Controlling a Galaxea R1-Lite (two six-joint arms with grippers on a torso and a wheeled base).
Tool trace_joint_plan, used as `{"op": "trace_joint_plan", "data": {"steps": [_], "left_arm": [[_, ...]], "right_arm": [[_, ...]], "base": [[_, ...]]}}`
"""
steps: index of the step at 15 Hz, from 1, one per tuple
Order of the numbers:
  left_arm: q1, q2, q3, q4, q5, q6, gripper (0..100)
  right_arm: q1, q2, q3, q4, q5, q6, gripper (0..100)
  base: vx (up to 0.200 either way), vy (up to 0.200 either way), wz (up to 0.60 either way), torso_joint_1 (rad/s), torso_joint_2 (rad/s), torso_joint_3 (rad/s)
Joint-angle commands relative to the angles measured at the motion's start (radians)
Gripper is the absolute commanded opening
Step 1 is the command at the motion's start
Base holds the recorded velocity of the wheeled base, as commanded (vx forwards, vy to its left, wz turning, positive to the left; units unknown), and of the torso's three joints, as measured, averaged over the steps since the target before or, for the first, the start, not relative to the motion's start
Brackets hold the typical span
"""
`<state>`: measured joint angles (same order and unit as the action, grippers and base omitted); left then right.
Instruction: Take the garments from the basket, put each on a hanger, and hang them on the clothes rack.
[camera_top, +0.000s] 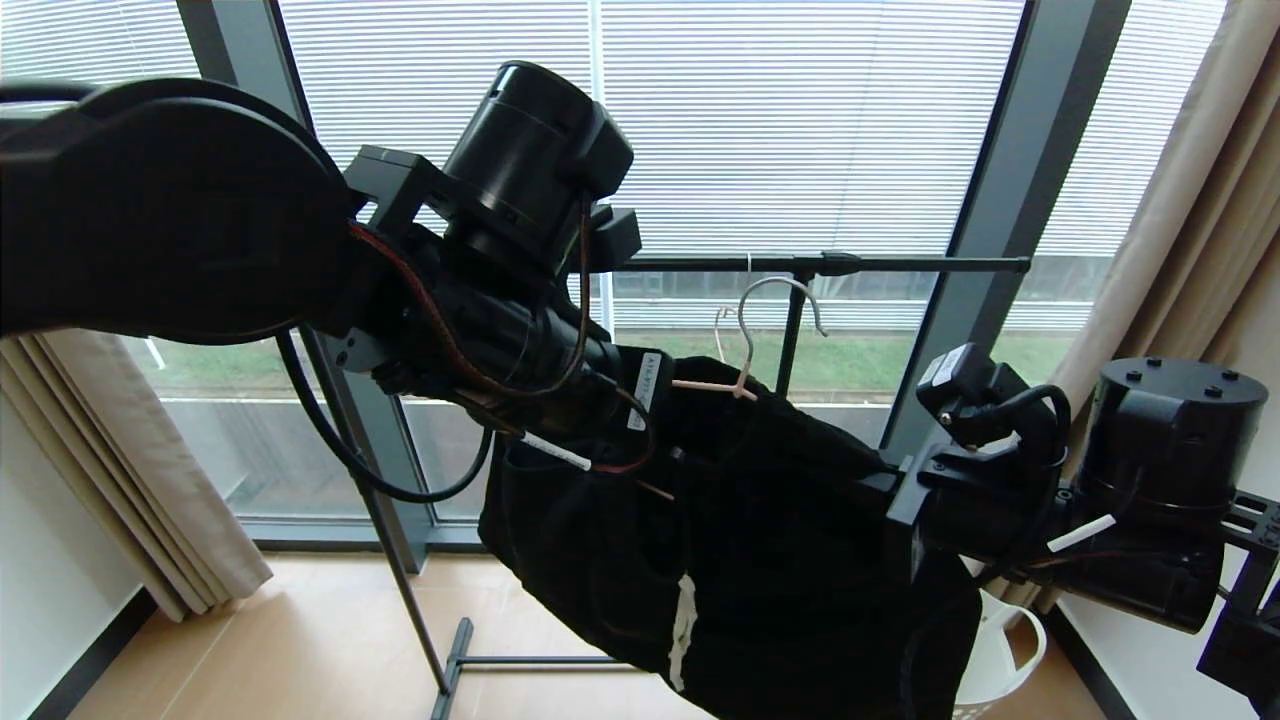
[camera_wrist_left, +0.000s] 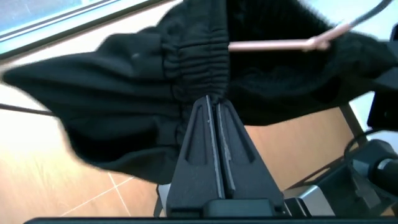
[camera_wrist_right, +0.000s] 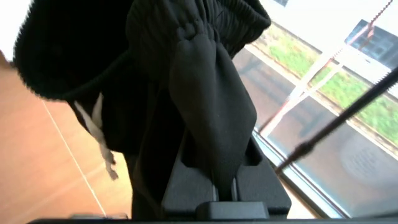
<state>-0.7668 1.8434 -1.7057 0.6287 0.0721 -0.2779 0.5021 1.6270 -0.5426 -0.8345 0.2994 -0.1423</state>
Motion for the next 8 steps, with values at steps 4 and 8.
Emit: {"op": "trace_joint_plan", "data": {"steps": [4, 8], "left_arm": [[-0.008, -0.013, 0.021, -0.003, 0.002, -0.001, 0], [-0.008, -0.009, 0.018, -0.003, 0.006, -0.001, 0]], "right_arm": [[0.001, -0.007, 0.010, -0.006, 0.037, 0.004, 0], [-0.001, -0.012, 0.018, -0.008, 0.052, 0.003, 0]], "base": [[0.000, 0.000, 0.00, 0.000, 0.00, 0.000], [0.000, 0.000, 0.00, 0.000, 0.00, 0.000]]}}
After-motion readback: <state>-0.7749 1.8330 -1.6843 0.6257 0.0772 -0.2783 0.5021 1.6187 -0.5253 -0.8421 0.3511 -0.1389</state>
